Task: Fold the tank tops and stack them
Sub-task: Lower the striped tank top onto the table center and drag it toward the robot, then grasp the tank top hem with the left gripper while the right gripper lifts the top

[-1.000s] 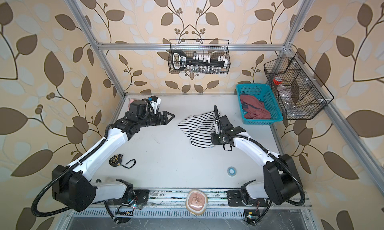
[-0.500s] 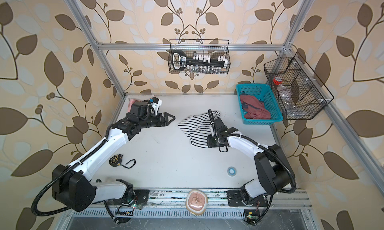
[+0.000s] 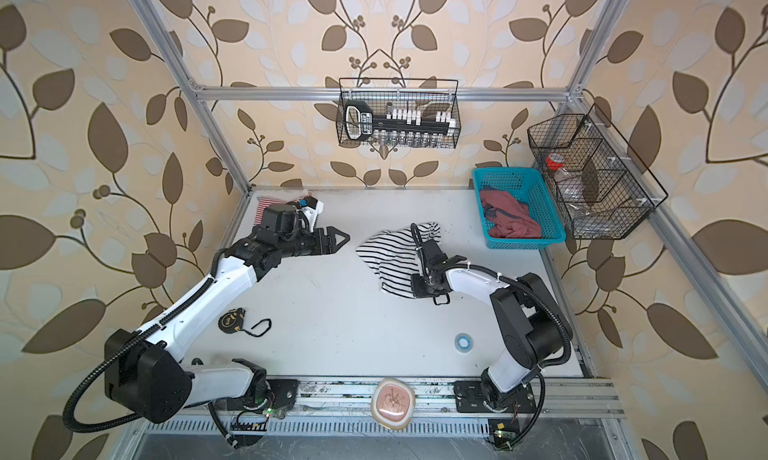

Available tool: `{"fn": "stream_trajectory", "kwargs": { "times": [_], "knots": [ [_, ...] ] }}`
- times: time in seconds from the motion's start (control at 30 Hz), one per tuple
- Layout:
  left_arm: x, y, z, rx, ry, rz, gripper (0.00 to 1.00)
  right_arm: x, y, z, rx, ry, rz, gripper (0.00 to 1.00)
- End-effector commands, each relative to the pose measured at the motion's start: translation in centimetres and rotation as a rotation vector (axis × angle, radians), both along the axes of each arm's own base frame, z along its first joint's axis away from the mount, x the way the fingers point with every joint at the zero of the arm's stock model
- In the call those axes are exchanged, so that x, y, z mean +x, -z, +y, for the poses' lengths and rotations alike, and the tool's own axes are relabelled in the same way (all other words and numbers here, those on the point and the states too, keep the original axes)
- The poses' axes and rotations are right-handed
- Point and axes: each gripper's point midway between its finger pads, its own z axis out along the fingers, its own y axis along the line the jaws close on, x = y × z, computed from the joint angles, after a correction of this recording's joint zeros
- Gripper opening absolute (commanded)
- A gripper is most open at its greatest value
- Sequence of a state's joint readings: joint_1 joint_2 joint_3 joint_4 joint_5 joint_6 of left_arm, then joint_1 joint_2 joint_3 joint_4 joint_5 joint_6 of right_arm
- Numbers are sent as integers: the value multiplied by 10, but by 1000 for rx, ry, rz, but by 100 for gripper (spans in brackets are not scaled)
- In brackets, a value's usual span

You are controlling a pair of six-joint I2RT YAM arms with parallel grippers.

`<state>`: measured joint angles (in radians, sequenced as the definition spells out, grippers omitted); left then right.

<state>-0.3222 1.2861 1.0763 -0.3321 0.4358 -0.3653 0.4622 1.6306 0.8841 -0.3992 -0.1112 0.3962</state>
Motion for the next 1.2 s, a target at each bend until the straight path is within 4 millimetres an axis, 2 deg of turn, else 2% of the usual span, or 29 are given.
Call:
{"fn": "stream_trajectory", "kwargs": {
  "times": [0.0,0.07,0.17,0.2,0.3,0.47,0.57,0.73,0.9,1.03,1.17],
  "knots": [
    [1,-4,-3,18,20,-30,79,-5,3,2,-5,-21,20,15],
    [0,-5,-4,16,21,-30,79,-5,-4,3,-2,-33,20,2],
    [1,-7,-3,18,20,-37,79,-1,-37,12,50,-64,-19,0],
    [1,-8,-3,21,17,-39,79,2,-52,18,81,-80,-43,0],
    [2,-14,-1,24,10,-57,79,14,-121,35,202,-119,-168,0],
    [-1,-25,-2,-11,3,-90,79,36,-229,47,419,-120,-355,0],
    [-6,-29,-7,-58,24,-95,78,47,-265,51,557,-99,-400,0],
    [-18,-29,-24,-106,78,-88,77,72,-284,55,739,-38,-395,0],
    [-32,-15,-54,-86,148,-54,75,103,-293,59,891,35,-379,0],
    [-48,11,-79,8,226,7,72,135,-289,68,974,77,-346,0],
    [-62,50,-93,175,292,104,68,170,-277,73,1038,128,-318,0]
  ]
}}
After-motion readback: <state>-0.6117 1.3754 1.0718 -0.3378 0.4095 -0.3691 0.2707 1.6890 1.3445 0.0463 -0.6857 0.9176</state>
